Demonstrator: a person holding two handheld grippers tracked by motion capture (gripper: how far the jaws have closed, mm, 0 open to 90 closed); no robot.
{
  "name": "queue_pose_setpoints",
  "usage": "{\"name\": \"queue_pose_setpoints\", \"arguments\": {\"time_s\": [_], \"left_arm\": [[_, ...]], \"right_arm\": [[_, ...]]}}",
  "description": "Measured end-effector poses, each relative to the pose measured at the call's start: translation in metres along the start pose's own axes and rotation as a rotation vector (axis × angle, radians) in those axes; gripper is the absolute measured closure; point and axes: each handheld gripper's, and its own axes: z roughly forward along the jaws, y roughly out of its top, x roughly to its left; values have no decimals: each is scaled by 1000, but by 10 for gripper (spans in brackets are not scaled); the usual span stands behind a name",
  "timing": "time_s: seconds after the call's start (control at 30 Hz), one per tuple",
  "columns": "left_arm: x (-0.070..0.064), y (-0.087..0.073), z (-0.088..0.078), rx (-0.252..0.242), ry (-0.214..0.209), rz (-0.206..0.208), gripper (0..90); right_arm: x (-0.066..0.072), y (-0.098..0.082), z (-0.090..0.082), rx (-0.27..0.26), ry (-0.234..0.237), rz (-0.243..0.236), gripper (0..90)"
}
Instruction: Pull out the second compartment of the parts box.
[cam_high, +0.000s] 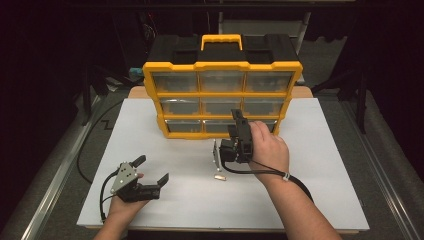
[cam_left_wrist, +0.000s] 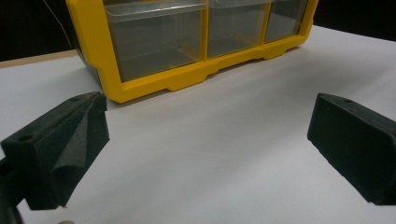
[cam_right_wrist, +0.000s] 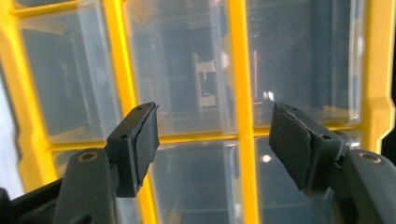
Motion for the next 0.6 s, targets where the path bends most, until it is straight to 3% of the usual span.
{"name": "queue_pose_setpoints", "arguments": {"time_s": [0.1, 0.13, 0.6], "left_arm": [[0, 0, 0, -1, -1, 5, 3], [0, 0, 0, 0, -1, 7, 3], [0, 0, -1, -2, -3, 11, 3]], "right_arm": [[-8, 2, 1, -10, -13, -26, 342], [-9, 3, 2, -1, -11, 3, 343], [-40, 17, 9, -13, -55, -9, 371]]}}
